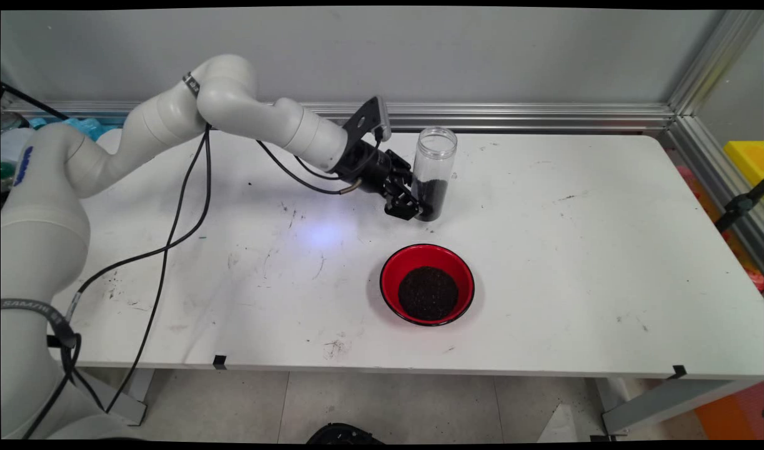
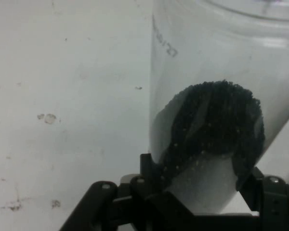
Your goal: Place the picked object on the table
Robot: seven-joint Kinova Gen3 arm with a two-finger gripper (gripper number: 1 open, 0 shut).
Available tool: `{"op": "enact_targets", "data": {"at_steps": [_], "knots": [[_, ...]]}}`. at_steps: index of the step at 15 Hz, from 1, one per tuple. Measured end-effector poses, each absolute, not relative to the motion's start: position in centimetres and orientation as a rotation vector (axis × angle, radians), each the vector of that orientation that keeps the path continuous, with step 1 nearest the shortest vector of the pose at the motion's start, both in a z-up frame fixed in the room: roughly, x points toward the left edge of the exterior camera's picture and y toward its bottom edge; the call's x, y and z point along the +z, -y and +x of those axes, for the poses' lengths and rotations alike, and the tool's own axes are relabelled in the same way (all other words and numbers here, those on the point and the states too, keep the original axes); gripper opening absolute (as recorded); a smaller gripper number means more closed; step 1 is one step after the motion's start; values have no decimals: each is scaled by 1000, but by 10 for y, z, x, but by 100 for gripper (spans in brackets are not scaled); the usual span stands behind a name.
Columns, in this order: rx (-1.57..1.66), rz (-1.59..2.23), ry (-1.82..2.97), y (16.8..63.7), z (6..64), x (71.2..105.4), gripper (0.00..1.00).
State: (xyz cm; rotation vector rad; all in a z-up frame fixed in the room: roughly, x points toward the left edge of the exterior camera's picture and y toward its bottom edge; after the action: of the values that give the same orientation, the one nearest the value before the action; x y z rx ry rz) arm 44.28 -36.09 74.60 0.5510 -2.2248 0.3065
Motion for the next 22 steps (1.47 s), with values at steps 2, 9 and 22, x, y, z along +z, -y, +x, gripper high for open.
{"op": "enact_targets", "data": {"at_steps": [2,9,22], "knots": [[305,560,2222,361,444,740,0],[298,586,2212,363,446,724,0],[274,591,2212,362,446,708,0]]}}
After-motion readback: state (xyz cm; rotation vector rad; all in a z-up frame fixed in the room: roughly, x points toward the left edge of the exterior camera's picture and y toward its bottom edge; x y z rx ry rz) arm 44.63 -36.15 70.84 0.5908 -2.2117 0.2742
